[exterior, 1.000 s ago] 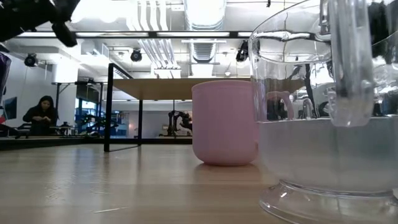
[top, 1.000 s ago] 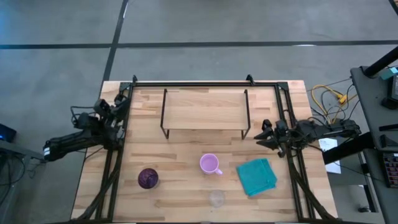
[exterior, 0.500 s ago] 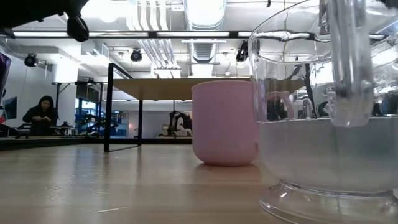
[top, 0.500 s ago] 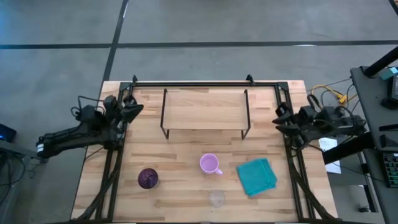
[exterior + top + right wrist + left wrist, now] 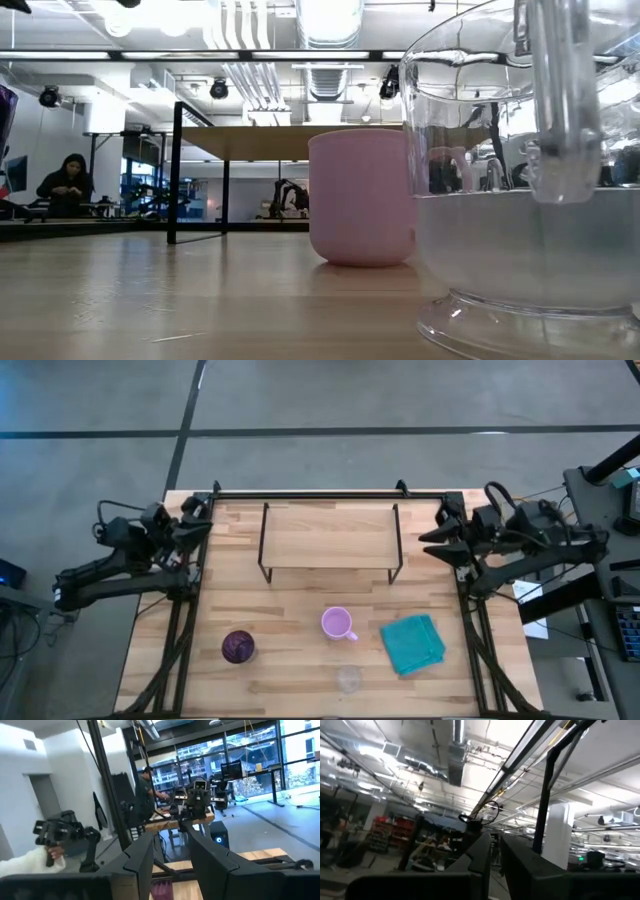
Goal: Stack small to large cups/mugs on shelf
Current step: Put the transparent mug on the shelf
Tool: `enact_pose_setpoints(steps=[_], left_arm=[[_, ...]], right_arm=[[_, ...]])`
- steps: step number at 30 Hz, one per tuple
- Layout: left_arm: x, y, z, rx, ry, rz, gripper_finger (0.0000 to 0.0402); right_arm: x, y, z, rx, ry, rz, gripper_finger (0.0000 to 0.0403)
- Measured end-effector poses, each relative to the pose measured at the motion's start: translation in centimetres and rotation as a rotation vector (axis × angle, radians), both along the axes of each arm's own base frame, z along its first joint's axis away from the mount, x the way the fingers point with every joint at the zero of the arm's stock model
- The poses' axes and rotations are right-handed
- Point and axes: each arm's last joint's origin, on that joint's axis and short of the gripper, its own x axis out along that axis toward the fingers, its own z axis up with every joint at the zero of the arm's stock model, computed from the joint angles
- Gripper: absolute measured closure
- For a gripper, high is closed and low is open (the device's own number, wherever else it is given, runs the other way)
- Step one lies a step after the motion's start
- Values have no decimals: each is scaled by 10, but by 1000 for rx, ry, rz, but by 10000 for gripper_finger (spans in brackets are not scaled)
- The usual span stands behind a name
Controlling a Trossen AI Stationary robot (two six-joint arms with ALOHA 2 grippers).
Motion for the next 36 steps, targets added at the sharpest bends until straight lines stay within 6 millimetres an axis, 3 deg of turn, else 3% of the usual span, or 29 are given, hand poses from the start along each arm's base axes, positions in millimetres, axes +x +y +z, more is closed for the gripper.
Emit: enact_pose_setpoints(steps=[4, 8, 18, 28, 36], left_arm=[[2, 1, -3, -8, 72, 7, 372], [8, 2, -15, -60, 231, 4, 372], [16, 6, -21, -89, 283, 33, 372], [15, 7, -20, -103, 272, 73, 372], [10, 6, -18, -100, 253, 84, 372]], right_arm=[[21, 4, 13, 49, 86, 9, 284], [43, 8, 11, 94, 291, 16, 284], [94, 23, -30, 216, 1013, 109, 284], [154, 45, -73, 400, 1278, 173, 284], [173, 73, -98, 444, 1416, 221, 284]])
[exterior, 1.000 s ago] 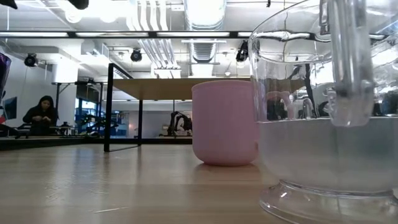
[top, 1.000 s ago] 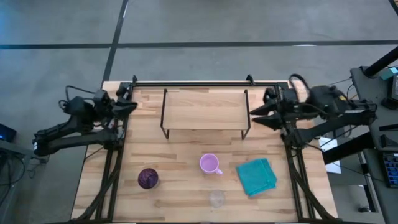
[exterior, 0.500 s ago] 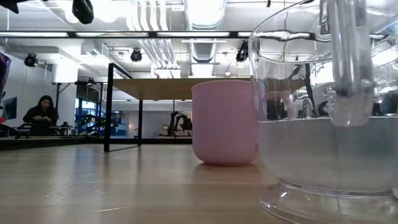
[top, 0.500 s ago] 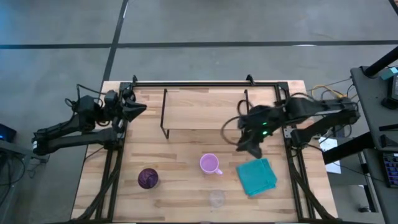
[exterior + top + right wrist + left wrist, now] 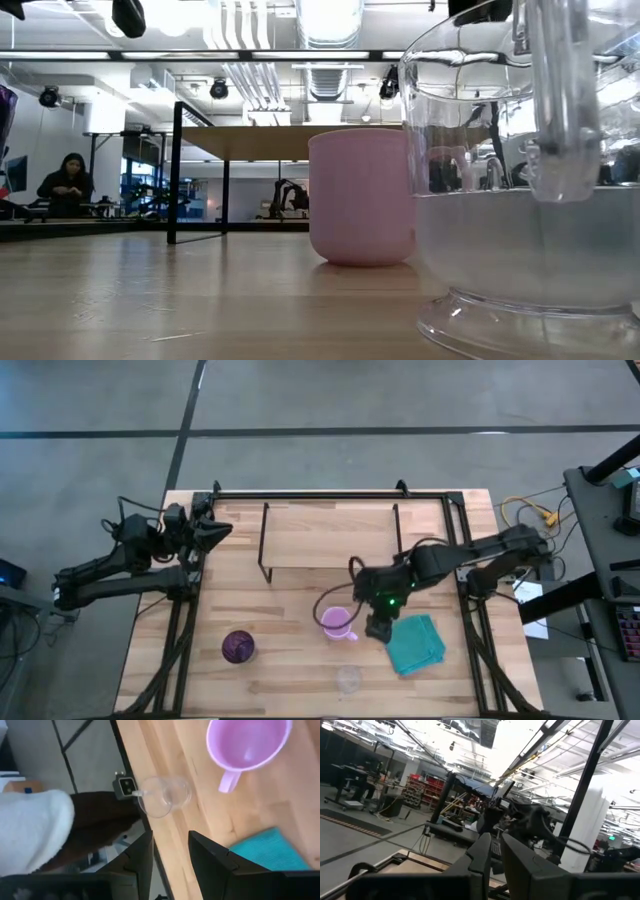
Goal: Stack small to large cups/mugs on shelf
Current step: Put the transparent mug on the shelf
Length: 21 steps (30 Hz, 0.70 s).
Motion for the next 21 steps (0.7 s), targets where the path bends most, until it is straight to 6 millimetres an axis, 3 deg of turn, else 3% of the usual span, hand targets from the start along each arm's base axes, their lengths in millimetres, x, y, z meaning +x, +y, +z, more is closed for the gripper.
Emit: enact_pose_setpoints(steps=[13, 21], left_arm=[[-1, 0, 1, 7, -9, 3, 372], [-7, -2, 6, 21, -59, 2, 372]], right_arm=[[15, 68, -56, -67, 215, -119, 285], [38, 88, -76, -48, 282, -212, 285]])
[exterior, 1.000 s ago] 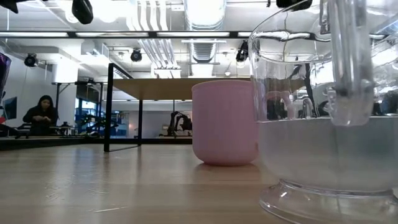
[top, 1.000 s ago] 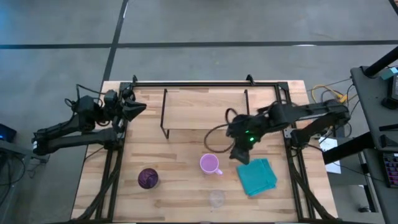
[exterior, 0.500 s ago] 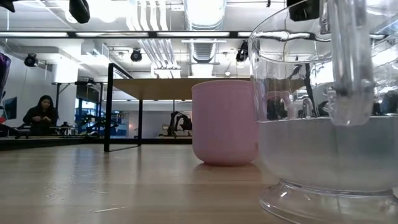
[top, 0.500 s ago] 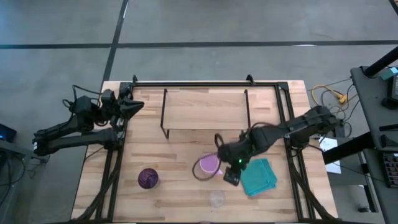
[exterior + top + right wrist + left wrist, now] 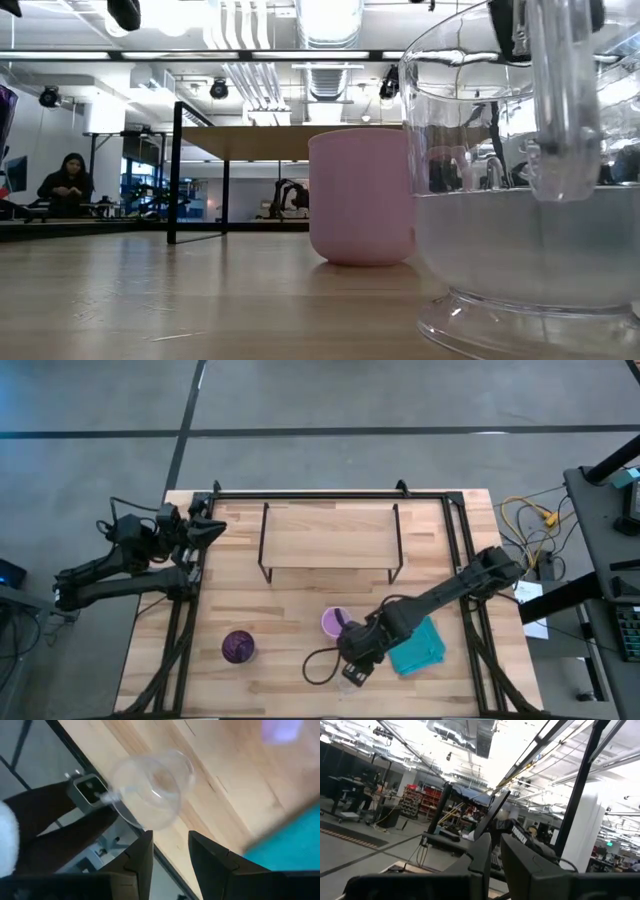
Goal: Stack small to large cups/mugs on shelf
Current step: Put the transparent mug on the shelf
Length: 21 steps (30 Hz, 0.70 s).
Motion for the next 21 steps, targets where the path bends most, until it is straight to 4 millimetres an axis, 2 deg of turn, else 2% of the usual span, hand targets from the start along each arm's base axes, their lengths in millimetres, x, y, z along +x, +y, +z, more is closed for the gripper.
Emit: enact_pose_setpoints(steps=[7, 11, 16, 21], left_arm=[[-13, -4, 4, 16, -53, 0, 372], [-21, -6, 6, 27, -89, -4, 372], [-32, -10, 9, 40, -135, -4, 372], [-41, -12, 11, 52, -174, -5, 372]], right_arm=[[30, 13, -1, 3, -35, -19, 285], [42, 19, -8, -20, -13, -19, 290], [47, 22, -12, -106, 124, 28, 304], [51, 23, -1, -150, 143, 76, 316]])
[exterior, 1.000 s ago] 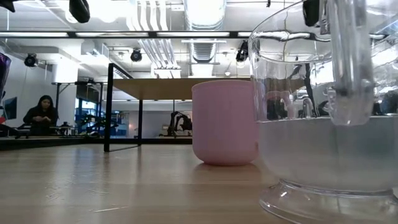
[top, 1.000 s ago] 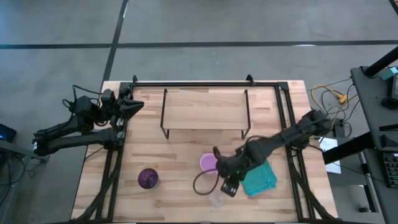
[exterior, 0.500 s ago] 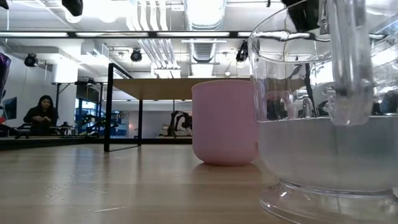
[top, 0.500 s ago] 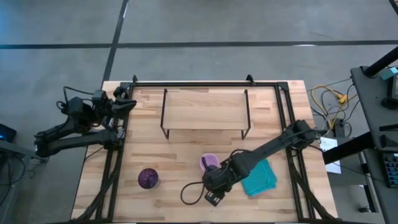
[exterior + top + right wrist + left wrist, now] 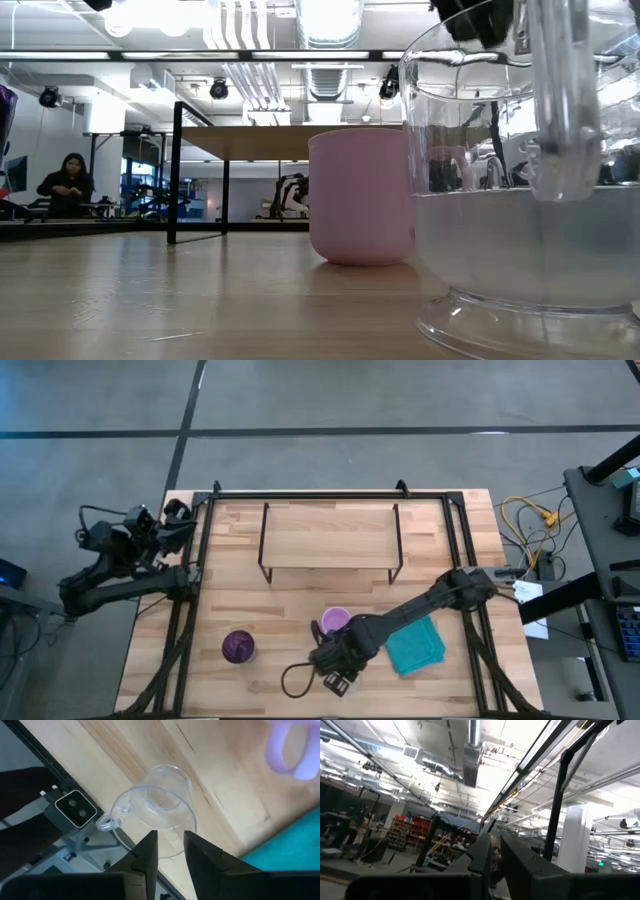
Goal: Stack small to large cups/mugs on shelf
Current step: Put the transparent mug on the shelf
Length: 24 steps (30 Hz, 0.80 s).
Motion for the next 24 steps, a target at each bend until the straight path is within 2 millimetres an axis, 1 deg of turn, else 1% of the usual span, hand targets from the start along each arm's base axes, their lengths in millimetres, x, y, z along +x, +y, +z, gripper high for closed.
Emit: enact_pose_setpoints(steps=[4, 6, 19, 24], left_arm=[[-5, -1, 1, 5, -20, 0, 372], [-7, -2, 1, 7, -28, -1, 372], [-11, -3, 1, 10, -44, -5, 372], [-11, -3, 1, 11, -46, -5, 372]], right_arm=[[5, 2, 8, -3, -52, 20, 322], [5, 2, 8, -5, -51, 19, 323], [1, 1, -2, -27, -2, 11, 324], [-2, 2, -10, -42, 28, 16, 323]])
